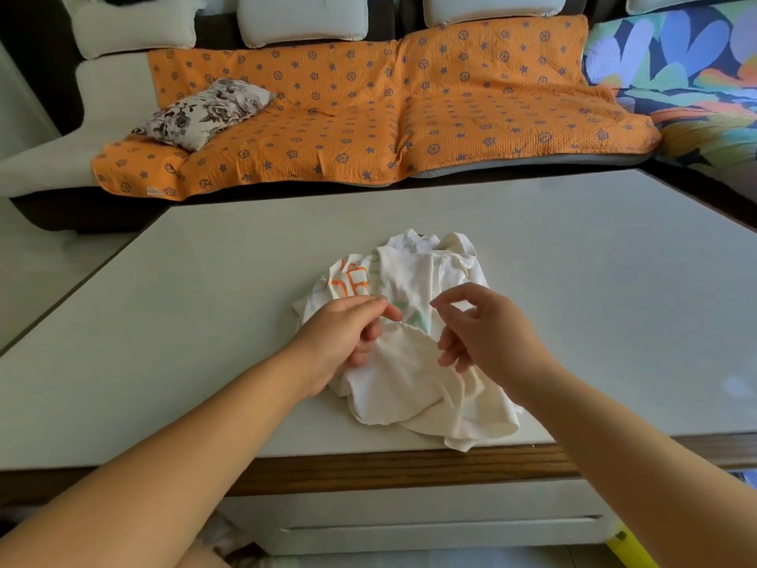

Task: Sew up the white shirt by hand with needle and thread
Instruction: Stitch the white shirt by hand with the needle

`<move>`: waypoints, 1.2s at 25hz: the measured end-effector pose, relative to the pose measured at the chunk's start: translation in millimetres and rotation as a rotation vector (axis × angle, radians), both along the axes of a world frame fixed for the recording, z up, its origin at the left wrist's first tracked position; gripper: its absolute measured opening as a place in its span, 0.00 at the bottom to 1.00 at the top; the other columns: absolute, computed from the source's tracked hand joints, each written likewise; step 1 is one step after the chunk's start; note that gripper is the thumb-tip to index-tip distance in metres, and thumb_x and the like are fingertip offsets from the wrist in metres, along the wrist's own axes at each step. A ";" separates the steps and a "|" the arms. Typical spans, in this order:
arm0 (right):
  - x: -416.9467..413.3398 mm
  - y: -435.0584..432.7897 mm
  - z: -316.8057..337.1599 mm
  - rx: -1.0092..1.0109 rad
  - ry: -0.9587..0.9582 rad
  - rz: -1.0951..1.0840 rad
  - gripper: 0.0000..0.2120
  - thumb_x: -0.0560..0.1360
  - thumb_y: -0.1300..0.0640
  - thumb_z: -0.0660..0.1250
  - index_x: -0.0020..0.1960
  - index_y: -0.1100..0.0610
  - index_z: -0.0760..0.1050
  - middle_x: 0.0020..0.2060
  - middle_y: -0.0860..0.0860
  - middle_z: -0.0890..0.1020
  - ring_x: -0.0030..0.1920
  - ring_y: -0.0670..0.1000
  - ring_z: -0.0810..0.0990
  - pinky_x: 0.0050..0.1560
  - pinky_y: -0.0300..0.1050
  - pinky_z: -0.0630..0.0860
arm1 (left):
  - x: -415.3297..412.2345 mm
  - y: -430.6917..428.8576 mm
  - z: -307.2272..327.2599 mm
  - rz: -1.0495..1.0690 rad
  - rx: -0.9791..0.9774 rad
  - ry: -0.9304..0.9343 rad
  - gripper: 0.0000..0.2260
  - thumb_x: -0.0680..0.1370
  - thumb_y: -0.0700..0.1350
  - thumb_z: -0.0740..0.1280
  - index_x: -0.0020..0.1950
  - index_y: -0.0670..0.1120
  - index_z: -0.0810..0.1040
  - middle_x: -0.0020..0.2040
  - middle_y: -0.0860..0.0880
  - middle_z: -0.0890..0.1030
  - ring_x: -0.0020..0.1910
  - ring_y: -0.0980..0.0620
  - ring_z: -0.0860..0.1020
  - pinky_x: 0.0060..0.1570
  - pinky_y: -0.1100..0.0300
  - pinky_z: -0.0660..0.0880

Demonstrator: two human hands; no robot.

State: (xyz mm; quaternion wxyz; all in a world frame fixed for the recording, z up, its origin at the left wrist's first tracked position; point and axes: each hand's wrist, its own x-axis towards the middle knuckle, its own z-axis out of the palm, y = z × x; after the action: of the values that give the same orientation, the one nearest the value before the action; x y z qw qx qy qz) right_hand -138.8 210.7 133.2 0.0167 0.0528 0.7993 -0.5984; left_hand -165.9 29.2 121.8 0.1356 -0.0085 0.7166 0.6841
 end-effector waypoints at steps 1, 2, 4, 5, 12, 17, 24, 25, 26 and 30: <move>-3.4 -8.0 -2.6 0.045 0.062 0.014 0.06 0.80 0.56 0.63 0.50 0.51 0.79 0.27 0.51 0.80 0.24 0.47 0.79 0.24 0.36 0.72 | 2.0 0.8 -0.9 -0.012 -0.061 0.049 0.13 0.82 0.45 0.60 0.42 0.45 0.80 0.29 0.51 0.67 0.26 0.55 0.60 0.26 0.63 0.58; -7.2 -15.7 -6.9 0.087 0.106 0.039 0.06 0.80 0.55 0.62 0.50 0.49 0.79 0.27 0.50 0.80 0.23 0.45 0.78 0.24 0.35 0.71 | 3.0 0.9 -1.2 -0.012 -0.105 0.090 0.13 0.81 0.44 0.61 0.40 0.45 0.81 0.29 0.51 0.68 0.26 0.55 0.61 0.28 0.62 0.59; -13.9 -26.8 -16.6 0.192 0.145 0.112 0.08 0.80 0.54 0.61 0.49 0.47 0.79 0.27 0.50 0.79 0.23 0.44 0.76 0.24 0.34 0.70 | 4.3 0.7 -0.4 0.015 -0.168 0.142 0.13 0.80 0.43 0.61 0.37 0.46 0.80 0.30 0.51 0.68 0.27 0.55 0.62 0.28 0.61 0.59; -16.4 -29.9 -20.2 0.252 0.144 0.160 0.09 0.81 0.55 0.61 0.47 0.45 0.78 0.28 0.51 0.79 0.24 0.44 0.76 0.26 0.35 0.72 | 3.5 -0.3 -0.1 0.035 -0.169 0.144 0.13 0.79 0.43 0.62 0.36 0.46 0.80 0.30 0.51 0.68 0.27 0.55 0.62 0.28 0.61 0.59; -18.6 -27.6 -32.7 0.141 0.146 0.257 0.09 0.80 0.64 0.58 0.49 0.53 0.75 0.37 0.54 0.84 0.35 0.52 0.82 0.39 0.46 0.82 | -19.1 -8.4 -12.6 0.203 0.217 -0.286 0.11 0.81 0.43 0.60 0.39 0.45 0.75 0.25 0.54 0.66 0.18 0.60 0.58 0.19 0.68 0.52; -10.4 -34.9 -39.1 -0.089 0.155 0.075 0.05 0.81 0.60 0.59 0.52 0.53 0.73 0.35 0.54 0.85 0.33 0.53 0.84 0.35 0.44 0.82 | -11.9 4.1 -18.9 0.128 -0.225 -0.127 0.10 0.76 0.43 0.67 0.34 0.48 0.78 0.26 0.53 0.67 0.22 0.57 0.61 0.22 0.64 0.55; -25.4 -17.2 -32.6 -0.587 -0.086 -0.156 0.03 0.81 0.60 0.62 0.49 0.57 0.72 0.45 0.57 0.83 0.33 0.52 0.83 0.28 0.41 0.78 | -17.7 -2.4 -18.4 0.244 0.153 -0.326 0.12 0.79 0.41 0.59 0.36 0.46 0.72 0.26 0.52 0.69 0.18 0.58 0.61 0.18 0.68 0.57; -26.3 -12.3 -32.9 -0.747 -0.153 -0.136 0.03 0.82 0.61 0.61 0.49 0.57 0.71 0.46 0.58 0.84 0.33 0.52 0.84 0.28 0.40 0.78 | -19.4 -3.1 -18.5 0.262 0.229 -0.356 0.12 0.80 0.40 0.58 0.35 0.46 0.71 0.26 0.51 0.70 0.18 0.58 0.62 0.17 0.68 0.58; -26.6 -8.0 -33.8 -0.888 -0.209 -0.114 0.04 0.82 0.62 0.60 0.49 0.57 0.70 0.45 0.58 0.84 0.34 0.52 0.85 0.28 0.39 0.79 | -21.0 -4.1 -18.4 0.275 0.296 -0.377 0.13 0.79 0.40 0.57 0.35 0.46 0.69 0.26 0.50 0.71 0.18 0.58 0.62 0.17 0.68 0.58; -30.0 -0.3 -43.3 -1.020 -0.289 -0.114 0.05 0.83 0.63 0.58 0.49 0.58 0.71 0.39 0.57 0.83 0.37 0.53 0.86 0.30 0.40 0.80 | -21.9 -5.4 -15.1 0.253 0.399 -0.362 0.12 0.78 0.40 0.61 0.34 0.47 0.68 0.32 0.48 0.80 0.20 0.58 0.62 0.19 0.69 0.57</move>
State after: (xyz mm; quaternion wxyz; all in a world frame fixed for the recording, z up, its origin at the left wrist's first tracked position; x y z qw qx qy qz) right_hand -168.8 210.4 89.9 0.1177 0.1633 0.3922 -0.8976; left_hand -187.8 23.8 106.8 0.1737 -0.1929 0.5254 0.8103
